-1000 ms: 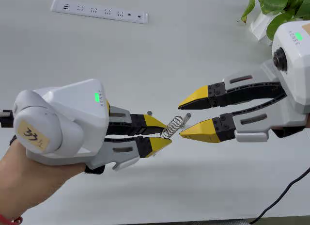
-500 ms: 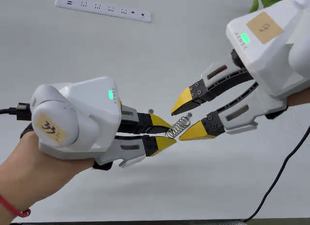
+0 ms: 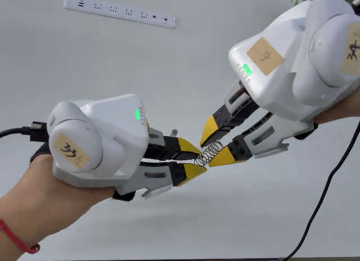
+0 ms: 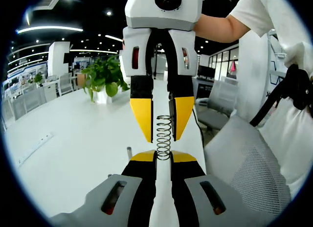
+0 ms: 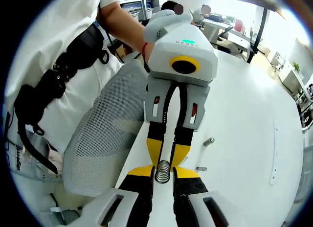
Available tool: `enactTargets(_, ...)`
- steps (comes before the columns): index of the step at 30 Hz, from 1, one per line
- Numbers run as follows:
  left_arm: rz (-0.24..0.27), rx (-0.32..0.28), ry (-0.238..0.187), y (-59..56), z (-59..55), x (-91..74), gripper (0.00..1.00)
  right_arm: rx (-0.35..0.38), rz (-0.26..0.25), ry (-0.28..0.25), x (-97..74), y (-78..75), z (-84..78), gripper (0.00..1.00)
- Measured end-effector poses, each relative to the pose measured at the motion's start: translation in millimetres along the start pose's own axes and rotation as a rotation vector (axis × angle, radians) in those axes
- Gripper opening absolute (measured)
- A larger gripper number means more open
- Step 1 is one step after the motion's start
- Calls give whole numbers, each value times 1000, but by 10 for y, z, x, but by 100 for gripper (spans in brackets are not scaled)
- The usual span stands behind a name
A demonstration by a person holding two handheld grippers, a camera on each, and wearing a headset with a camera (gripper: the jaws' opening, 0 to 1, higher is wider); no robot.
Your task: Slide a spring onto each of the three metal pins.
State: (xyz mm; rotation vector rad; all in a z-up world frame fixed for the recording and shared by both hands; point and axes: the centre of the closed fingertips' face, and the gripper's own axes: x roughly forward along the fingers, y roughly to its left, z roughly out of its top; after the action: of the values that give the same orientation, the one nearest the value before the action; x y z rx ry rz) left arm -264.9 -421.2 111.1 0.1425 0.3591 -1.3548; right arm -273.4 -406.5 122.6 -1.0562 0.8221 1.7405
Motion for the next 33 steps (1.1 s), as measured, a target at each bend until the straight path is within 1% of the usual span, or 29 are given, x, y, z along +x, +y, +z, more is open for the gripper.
enactTargets(9,-1,-3,-5,7,12,3,7,-11,6,15,22,2,-23,8)
enactTargets(16,1,-4,-5,13,0,-1,7,-12,1,22,31,-3,-38,8)
enactTargets(33,4,-15,-12,10,-10,9,7,-1,2,27,48,5,-19,8)
